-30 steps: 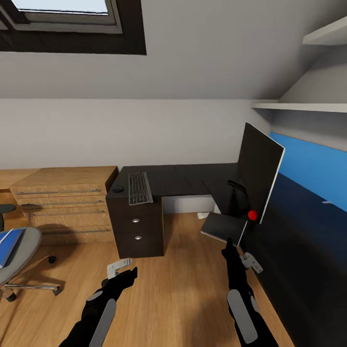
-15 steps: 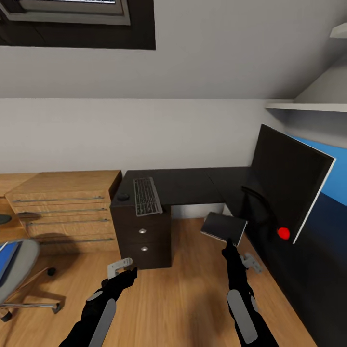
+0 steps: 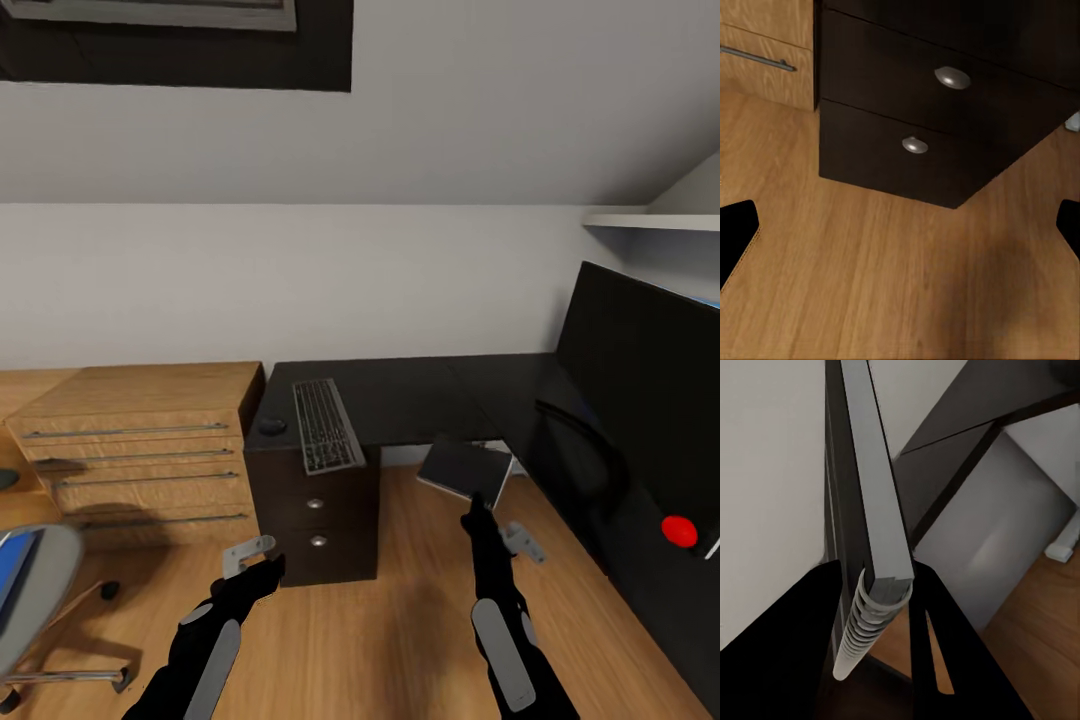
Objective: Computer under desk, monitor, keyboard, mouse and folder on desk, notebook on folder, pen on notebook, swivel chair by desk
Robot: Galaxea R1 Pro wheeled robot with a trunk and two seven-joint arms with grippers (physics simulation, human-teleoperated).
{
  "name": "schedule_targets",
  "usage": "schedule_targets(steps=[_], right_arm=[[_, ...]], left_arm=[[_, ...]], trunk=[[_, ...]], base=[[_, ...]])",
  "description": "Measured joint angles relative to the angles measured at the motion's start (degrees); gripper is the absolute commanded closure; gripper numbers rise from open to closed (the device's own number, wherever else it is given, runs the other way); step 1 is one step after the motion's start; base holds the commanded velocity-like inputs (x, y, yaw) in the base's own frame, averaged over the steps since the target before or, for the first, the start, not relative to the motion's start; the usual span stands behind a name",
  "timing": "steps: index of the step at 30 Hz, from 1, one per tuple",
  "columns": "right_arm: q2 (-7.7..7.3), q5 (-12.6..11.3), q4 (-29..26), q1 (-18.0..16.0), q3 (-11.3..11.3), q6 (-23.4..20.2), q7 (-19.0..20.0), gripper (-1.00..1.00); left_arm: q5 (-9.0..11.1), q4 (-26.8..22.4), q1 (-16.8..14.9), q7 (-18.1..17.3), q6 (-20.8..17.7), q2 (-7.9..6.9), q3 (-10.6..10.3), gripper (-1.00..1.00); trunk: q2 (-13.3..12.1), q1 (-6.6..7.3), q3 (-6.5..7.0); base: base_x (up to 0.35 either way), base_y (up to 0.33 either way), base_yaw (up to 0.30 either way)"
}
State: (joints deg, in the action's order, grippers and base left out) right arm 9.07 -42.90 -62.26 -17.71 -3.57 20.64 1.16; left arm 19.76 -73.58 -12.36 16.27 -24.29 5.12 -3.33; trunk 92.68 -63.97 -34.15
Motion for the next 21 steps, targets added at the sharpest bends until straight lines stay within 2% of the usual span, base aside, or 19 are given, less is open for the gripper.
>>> schedule_targets(steps=[10, 21], right_arm=[[-0.05, 0.12, -2.53, 0.02, -0.33, 0.11, 0.01, 1.0], [-0.05, -0.07, -4.21, 0.04, -1.35, 0.25, -0.1, 1.0]], left_arm=[[-0.05, 0.01, 0.0, 0.0, 0.01, 0.0, 0.0, -1.0], [-0.06, 0.01, 0.0, 0.16, 0.01, -0.01, -0.05, -1.0]], trunk=[[0.0, 0.0, 0.0], [0.0, -0.03, 0.0]], base=[[0.281, 0.171, 0.0], [0.039, 0.016, 0.0]])
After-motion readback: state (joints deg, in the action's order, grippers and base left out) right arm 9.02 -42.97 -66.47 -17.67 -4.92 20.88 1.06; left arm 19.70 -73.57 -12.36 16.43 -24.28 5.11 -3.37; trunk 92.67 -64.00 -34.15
